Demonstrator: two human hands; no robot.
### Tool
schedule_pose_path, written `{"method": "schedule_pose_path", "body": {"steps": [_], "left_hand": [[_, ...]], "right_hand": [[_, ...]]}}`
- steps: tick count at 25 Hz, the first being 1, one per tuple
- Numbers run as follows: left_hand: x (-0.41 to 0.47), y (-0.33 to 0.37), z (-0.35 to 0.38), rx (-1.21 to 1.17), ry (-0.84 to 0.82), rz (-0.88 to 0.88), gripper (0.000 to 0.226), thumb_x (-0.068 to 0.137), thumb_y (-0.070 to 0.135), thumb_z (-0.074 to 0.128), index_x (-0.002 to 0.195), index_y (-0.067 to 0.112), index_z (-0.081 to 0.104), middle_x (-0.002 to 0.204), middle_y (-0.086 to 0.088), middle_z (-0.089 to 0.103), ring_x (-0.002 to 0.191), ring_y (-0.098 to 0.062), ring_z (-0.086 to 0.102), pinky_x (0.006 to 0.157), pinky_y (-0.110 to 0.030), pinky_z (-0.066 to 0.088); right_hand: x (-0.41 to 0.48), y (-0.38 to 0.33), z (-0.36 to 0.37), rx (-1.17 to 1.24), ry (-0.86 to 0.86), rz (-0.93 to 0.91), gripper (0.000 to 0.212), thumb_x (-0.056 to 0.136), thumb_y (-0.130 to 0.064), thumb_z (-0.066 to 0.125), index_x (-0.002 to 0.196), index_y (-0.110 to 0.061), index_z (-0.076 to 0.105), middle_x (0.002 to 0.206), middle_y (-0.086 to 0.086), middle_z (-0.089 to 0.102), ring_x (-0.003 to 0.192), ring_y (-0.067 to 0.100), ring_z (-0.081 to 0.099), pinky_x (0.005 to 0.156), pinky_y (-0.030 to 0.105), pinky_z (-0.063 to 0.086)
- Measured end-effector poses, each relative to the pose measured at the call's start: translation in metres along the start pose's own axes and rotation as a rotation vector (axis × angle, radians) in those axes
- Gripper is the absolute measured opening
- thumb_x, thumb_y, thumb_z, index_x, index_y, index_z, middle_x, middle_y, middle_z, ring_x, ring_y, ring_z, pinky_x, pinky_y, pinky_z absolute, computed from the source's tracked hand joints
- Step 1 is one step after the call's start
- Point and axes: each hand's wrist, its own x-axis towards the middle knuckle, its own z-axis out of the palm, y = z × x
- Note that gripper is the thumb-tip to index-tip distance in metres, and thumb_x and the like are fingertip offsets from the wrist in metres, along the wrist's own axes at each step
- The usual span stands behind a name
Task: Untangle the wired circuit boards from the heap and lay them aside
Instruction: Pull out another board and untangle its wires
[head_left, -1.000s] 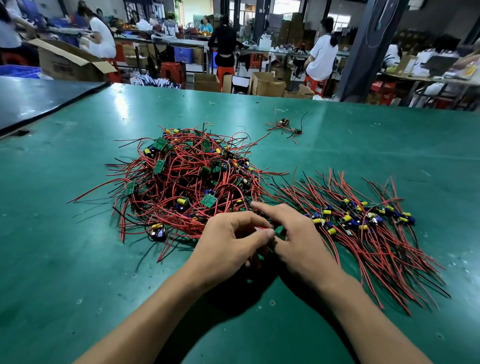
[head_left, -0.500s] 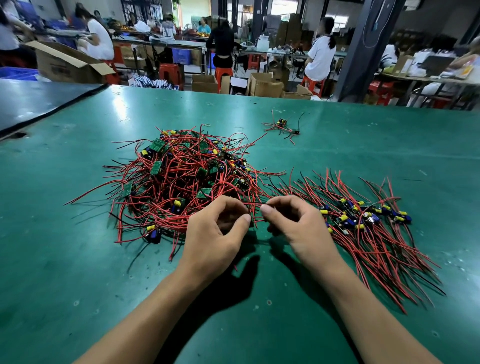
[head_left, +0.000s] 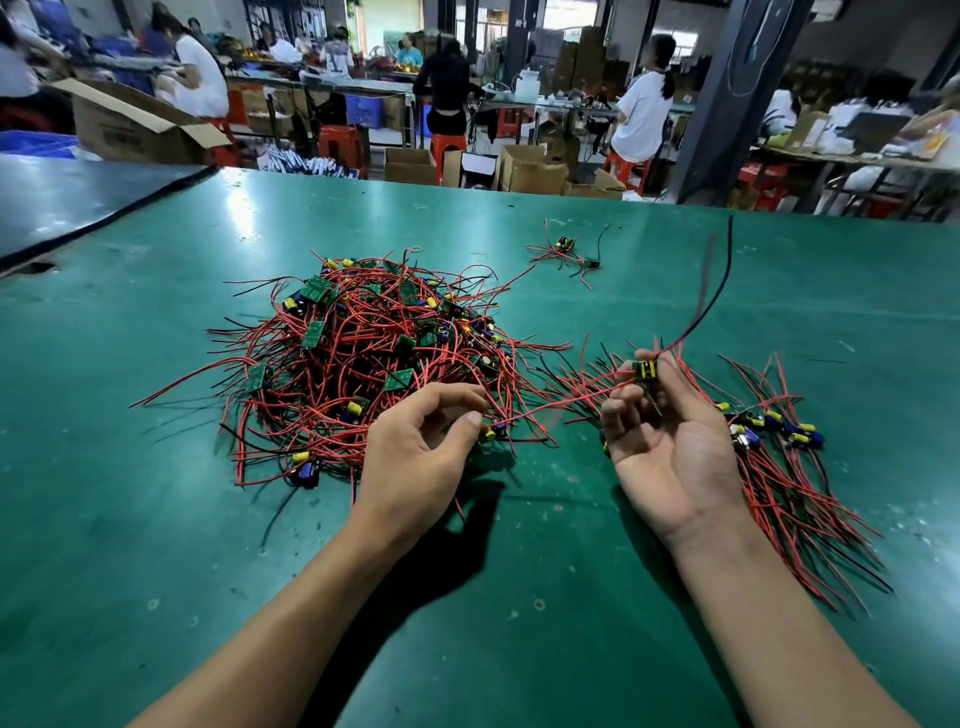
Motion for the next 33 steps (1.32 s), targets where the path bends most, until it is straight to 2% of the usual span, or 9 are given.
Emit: {"method": "schedule_pose_path", "body": {"steps": [3, 7, 10, 13, 19, 22, 25, 31, 33], "left_hand": [[-0.004, 0.003, 0.002, 0.092, 0.021, 0.035, 0.016, 0.088, -0.002, 0.066, 0.092, 0.013, 0.071, 0.094, 0.001, 0.071, 0.086, -0.014, 0.069, 0.08, -0.034, 0.058], [-0.009, 0.012, 0.005, 0.155, -0.008, 0.064, 0.01, 0.087, 0.004, 0.07, 0.086, 0.014, 0.072, 0.077, 0.002, 0.068, 0.061, -0.01, 0.061, 0.059, -0.024, 0.051], [-0.014, 0.017, 0.01, -0.003, -0.102, -0.102, 0.015, 0.094, 0.013, 0.064, 0.082, 0.01, 0.072, 0.065, -0.004, 0.07, 0.05, -0.008, 0.059, 0.051, -0.019, 0.047], [-0.014, 0.021, 0.012, -0.27, -0.223, -0.344, 0.023, 0.098, 0.023, 0.057, 0.088, 0.007, 0.069, 0.075, -0.016, 0.073, 0.05, -0.022, 0.065, 0.044, -0.025, 0.05], [-0.016, 0.014, 0.018, -0.293, -0.218, -0.419, 0.019, 0.091, 0.006, 0.065, 0.099, -0.003, 0.051, 0.075, -0.02, 0.072, 0.06, -0.033, 0.071, 0.05, -0.033, 0.057], [-0.016, 0.015, 0.018, -0.287, -0.208, -0.434, 0.022, 0.091, 0.006, 0.066, 0.101, -0.005, 0.05, 0.077, -0.022, 0.073, 0.06, -0.032, 0.071, 0.05, -0.034, 0.058], [-0.017, 0.016, 0.018, -0.173, -0.245, -0.42, 0.022, 0.089, 0.008, 0.068, 0.101, -0.001, 0.052, 0.077, -0.019, 0.073, 0.066, -0.033, 0.073, 0.054, -0.034, 0.057], [-0.017, 0.017, 0.017, -0.111, -0.321, -0.386, 0.017, 0.091, 0.007, 0.066, 0.102, 0.003, 0.053, 0.078, -0.014, 0.074, 0.071, -0.029, 0.074, 0.059, -0.03, 0.056], [-0.016, 0.017, 0.017, -0.138, -0.32, -0.383, 0.018, 0.09, 0.006, 0.066, 0.101, 0.001, 0.052, 0.075, -0.014, 0.072, 0.072, -0.031, 0.074, 0.062, -0.036, 0.057]], "right_hand": [[0.001, 0.004, -0.001, -0.105, -0.025, 0.057, 0.017, 0.096, -0.025, 0.058, 0.094, -0.011, 0.068, 0.074, 0.0, 0.064, 0.051, 0.006, 0.053, 0.049, 0.019, 0.048], [0.0, 0.022, -0.003, -0.53, -0.03, 0.056, 0.013, 0.096, -0.02, 0.057, 0.098, -0.014, 0.069, 0.074, 0.002, 0.062, 0.052, 0.008, 0.051, 0.05, 0.02, 0.044], [-0.006, 0.034, 0.0, -0.659, -0.146, 0.184, 0.013, 0.089, -0.025, 0.064, 0.092, -0.018, 0.075, 0.073, 0.001, 0.06, 0.052, 0.01, 0.052, 0.045, 0.019, 0.041], [-0.012, 0.037, 0.001, -0.687, -0.218, 0.258, 0.016, 0.094, -0.022, 0.063, 0.088, -0.022, 0.078, 0.07, 0.002, 0.065, 0.053, 0.01, 0.055, 0.042, 0.02, 0.043], [-0.009, 0.035, -0.003, -0.865, -0.343, 0.137, 0.018, 0.097, -0.015, 0.062, 0.096, -0.023, 0.078, 0.089, 0.0, 0.073, 0.072, 0.013, 0.06, 0.063, 0.026, 0.047], [-0.01, 0.033, -0.004, -0.909, -0.385, 0.11, 0.019, 0.085, -0.015, 0.074, 0.104, -0.019, 0.076, 0.089, -0.003, 0.072, 0.071, 0.007, 0.057, 0.057, 0.019, 0.039], [-0.01, 0.036, -0.004, -0.966, -0.311, 0.045, 0.016, 0.092, -0.025, 0.07, 0.103, -0.014, 0.074, 0.09, 0.0, 0.074, 0.072, 0.007, 0.061, 0.054, 0.016, 0.044], [-0.01, 0.034, -0.001, -0.838, -0.217, 0.063, 0.018, 0.098, -0.026, 0.064, 0.091, -0.019, 0.078, 0.084, 0.0, 0.074, 0.066, 0.012, 0.066, 0.053, 0.025, 0.053], [-0.01, 0.032, -0.001, -0.769, -0.203, 0.072, 0.015, 0.095, -0.024, 0.067, 0.088, -0.019, 0.079, 0.079, 0.0, 0.071, 0.064, 0.011, 0.064, 0.051, 0.024, 0.052]]}}
